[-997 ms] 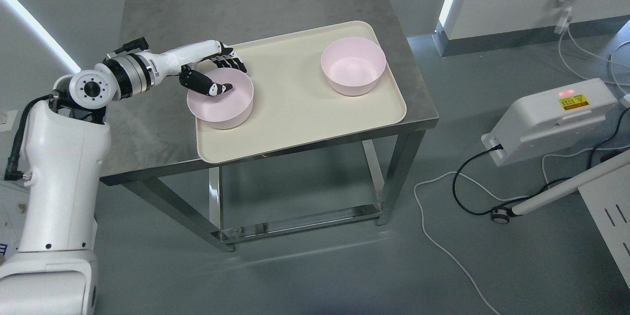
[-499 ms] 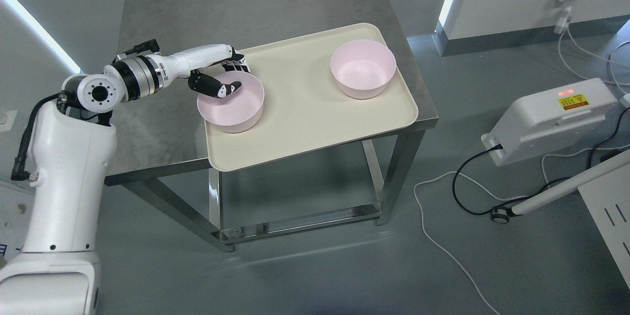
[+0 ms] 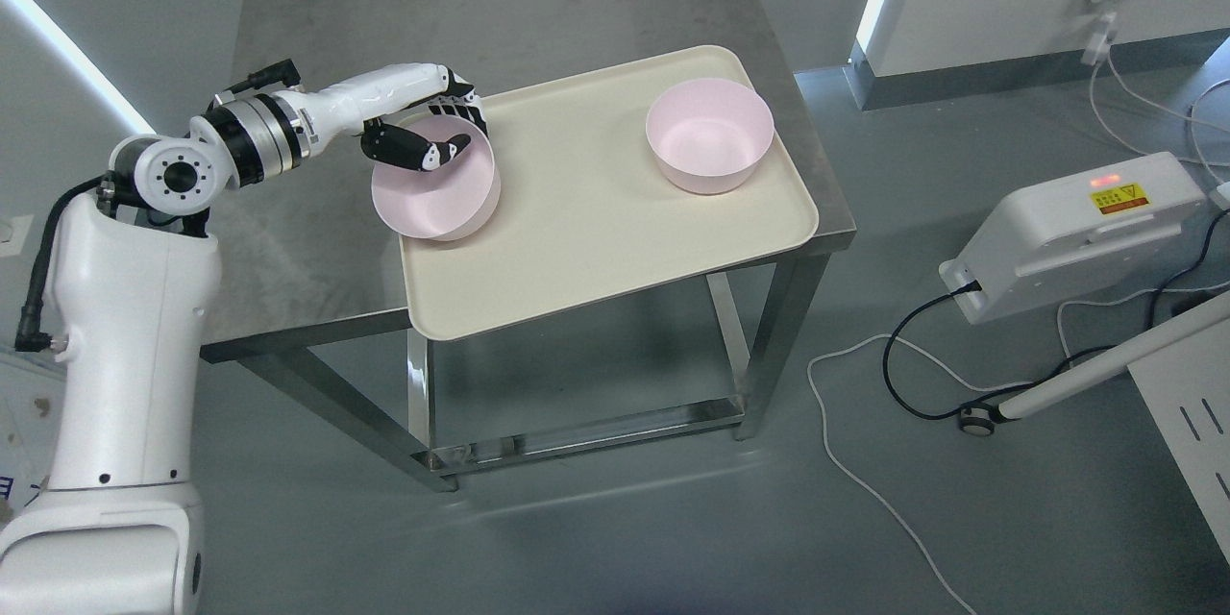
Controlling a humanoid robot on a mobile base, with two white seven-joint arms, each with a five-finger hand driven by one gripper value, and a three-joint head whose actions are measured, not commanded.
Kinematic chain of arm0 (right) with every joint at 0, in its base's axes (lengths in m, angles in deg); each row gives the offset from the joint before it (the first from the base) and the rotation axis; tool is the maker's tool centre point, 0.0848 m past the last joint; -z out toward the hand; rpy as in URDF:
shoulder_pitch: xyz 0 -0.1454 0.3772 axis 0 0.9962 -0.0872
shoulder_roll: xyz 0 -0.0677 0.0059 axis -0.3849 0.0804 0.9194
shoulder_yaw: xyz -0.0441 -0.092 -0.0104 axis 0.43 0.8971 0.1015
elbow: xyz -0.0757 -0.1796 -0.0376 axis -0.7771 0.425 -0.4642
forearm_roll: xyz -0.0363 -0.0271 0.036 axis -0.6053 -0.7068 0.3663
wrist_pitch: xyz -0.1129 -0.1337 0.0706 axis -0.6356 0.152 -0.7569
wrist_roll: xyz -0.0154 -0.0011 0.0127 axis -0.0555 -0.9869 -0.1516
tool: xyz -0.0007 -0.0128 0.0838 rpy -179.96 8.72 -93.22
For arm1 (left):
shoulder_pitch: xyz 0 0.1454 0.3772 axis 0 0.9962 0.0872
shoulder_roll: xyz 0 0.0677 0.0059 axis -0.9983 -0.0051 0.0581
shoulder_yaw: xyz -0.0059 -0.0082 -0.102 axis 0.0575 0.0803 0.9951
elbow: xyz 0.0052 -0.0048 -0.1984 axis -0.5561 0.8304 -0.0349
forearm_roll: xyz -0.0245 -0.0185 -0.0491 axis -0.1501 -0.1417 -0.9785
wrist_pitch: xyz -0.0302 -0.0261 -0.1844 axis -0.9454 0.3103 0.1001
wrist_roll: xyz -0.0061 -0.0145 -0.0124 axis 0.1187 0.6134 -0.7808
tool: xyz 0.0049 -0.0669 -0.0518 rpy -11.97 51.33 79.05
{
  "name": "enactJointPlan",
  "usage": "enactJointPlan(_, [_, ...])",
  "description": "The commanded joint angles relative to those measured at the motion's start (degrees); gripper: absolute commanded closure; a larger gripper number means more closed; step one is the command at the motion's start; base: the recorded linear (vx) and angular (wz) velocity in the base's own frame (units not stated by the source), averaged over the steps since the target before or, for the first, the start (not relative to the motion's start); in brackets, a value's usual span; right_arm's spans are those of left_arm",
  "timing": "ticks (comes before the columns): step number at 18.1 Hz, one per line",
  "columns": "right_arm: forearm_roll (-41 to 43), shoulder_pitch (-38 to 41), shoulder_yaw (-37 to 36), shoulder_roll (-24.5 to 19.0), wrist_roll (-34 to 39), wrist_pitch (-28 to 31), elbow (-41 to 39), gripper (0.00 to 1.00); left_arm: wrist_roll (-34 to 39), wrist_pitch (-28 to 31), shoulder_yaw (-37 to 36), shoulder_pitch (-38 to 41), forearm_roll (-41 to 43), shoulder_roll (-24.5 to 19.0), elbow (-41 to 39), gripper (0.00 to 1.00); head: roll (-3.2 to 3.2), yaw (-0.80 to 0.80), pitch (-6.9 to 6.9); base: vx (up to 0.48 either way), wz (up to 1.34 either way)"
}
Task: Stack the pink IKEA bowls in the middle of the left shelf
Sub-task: 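Lift the nearer pink bowl with the left hand toward the other bowl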
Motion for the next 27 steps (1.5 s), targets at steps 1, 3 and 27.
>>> enactJointPlan(1, [0.00,-0.01,0.00,1.00,-0.03,-0.01,0.00,0.00,-0.43,0.24,3.57,-2.40,-0.22,6.77,-1.65,1.00,0.00,0.00,0.00,0.000,0.00])
enactJointPlan(3, [0.00,-0.01,0.00,1.00,-0.03,-0.01,0.00,0.00,-1.31,0.41,2.43,-4.51,-0.13,12.65,-2.79,1.00,0.00,0.00,0.00,0.000,0.00])
enactJointPlan(27, [0.09,-0.01,0.00,1.00,-0.03,-0.01,0.00,0.00,11.87,9.73,-33.26,-22.01,3.65,19.50,14.51,0.98,0.00,0.00,0.00,0.000,0.00])
